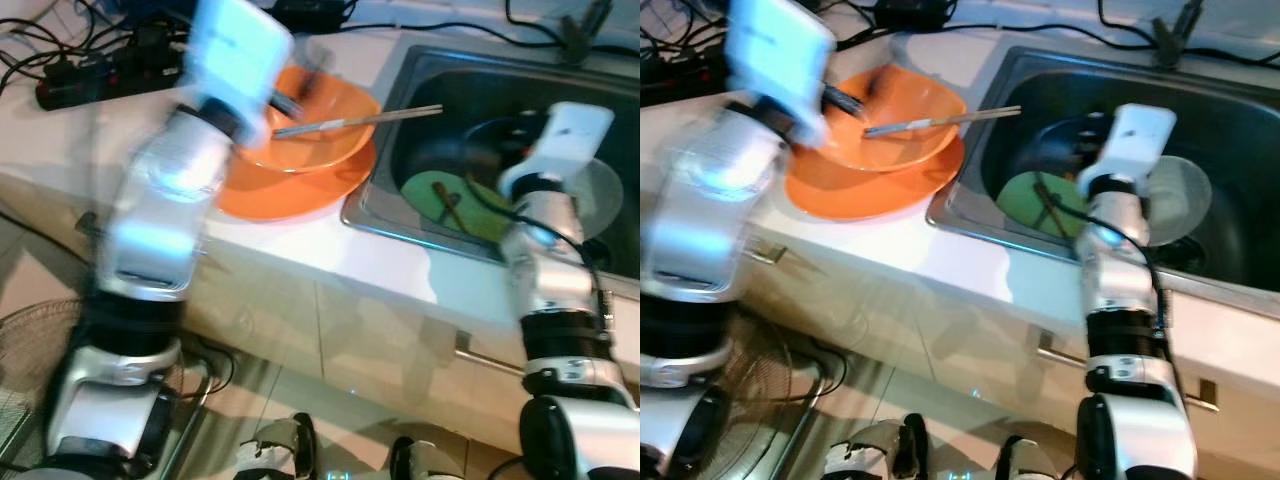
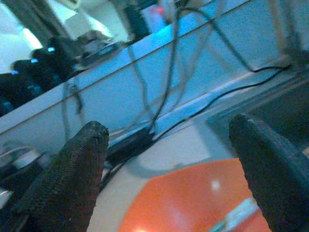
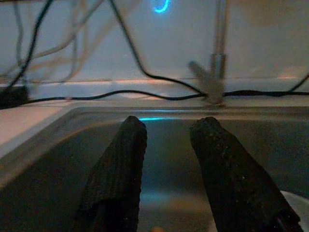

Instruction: Kitchen organization

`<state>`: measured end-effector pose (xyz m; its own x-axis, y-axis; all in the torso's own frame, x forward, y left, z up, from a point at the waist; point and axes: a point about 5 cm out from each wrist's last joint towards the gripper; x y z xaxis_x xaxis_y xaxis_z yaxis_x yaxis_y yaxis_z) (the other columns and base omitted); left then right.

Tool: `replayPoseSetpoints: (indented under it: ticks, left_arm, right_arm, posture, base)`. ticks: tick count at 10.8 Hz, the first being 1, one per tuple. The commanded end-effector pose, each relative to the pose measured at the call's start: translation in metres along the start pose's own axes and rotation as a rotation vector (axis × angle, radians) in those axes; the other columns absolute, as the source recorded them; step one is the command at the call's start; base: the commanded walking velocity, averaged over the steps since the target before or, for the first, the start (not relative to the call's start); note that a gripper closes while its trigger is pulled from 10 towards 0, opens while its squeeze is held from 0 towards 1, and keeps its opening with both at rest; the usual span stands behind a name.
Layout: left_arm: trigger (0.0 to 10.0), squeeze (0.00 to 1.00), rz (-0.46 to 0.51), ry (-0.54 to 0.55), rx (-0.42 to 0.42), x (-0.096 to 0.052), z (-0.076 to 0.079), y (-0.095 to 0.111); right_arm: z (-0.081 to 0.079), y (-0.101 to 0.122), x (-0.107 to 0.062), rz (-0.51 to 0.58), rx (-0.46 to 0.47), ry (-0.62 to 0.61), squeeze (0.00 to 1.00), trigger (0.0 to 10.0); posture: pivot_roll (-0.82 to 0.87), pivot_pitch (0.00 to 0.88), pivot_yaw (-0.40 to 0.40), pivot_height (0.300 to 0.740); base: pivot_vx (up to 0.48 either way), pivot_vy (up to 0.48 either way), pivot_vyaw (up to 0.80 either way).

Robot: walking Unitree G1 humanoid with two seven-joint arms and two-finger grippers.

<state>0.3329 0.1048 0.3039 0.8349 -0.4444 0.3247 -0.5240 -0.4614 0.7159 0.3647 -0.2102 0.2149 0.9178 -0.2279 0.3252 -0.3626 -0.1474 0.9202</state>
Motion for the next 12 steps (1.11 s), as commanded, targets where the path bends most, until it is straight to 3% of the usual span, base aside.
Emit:
replayPoseSetpoints:
  ticks: [1, 2, 4, 5, 6, 8, 12]
  left_arm:
    - [10.0, 0.0, 0.038, -0.048, 0.03, 0.005, 0.013, 0.001]
    - [10.0, 0.0, 0.097, -0.14, 0.094, 0.013, 0.034, 0.007]
    - [10.0, 0.0, 0.154, -0.322, 0.152, 0.013, 0.059, 0.016]
    - [10.0, 0.0, 0.167, -0.358, 0.178, 0.014, 0.071, 0.014]
    - [10.0, 0.0, 0.166, -0.361, 0.19, 0.015, 0.073, 0.013]
    - [10.0, 0.0, 0.153, -0.404, 0.294, 0.023, 0.087, 0.01]
    - [10.0, 0.0, 0.125, -0.401, 0.313, 0.038, 0.101, -0.003]
  right_arm:
    - [0.006, -0.001, 0.0, 0.005, -0.006, -0.027, 0.0, 10.0]
    - [0.007, 0.0, -0.001, 0.013, -0.005, -0.034, 0.0, 10.0]
    - [0.004, -0.002, -0.002, 0.012, 0.004, -0.036, 0.0, 10.0]
    - [0.0, -0.007, -0.004, 0.002, 0.015, -0.029, 0.0, 10.0]
    - [-0.002, -0.008, -0.005, -0.002, 0.02, -0.026, 0.0, 10.0]
    - [-0.005, -0.01, -0.004, -0.011, 0.033, -0.021, 0.0, 10.0]
    - [-0.009, -0.014, -0.006, -0.023, 0.048, -0.015, 0.0, 10.0]
  posture:
    - [0.08, 0.087, 0.071, 0.74]
    - [0.07, 0.077, 0.077, 0.74]
    - [0.08, 0.071, 0.082, 0.74]
    - [0.08, 0.072, 0.084, 0.74]
    - [0.08, 0.076, 0.083, 0.74]
    - [0.09, 0.098, 0.081, 0.74]
    - [0.08, 0.118, 0.082, 0.74]
  base:
    - [0.0, 0.0, 0.0]
    - [0.0, 0.0, 0.0]
    - [0.0, 0.0, 0.0]
    - [0.0, 0.0, 0.0]
    - [0.0, 0.0, 0.0]
    - [0.0, 0.0, 0.0]
    - [0.0, 0.0, 0.0]
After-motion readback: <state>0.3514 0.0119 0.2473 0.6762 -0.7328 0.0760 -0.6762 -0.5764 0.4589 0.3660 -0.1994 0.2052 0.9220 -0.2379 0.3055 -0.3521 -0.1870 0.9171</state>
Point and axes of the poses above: a point about 5 cm out from each wrist's last joint towards the gripper, its own x axis pointing out of the wrist towards the gripper, its own y axis along the axis of the wrist's last joint, z = x × y, and after that the axes turned 11 degrees about x, right-handed
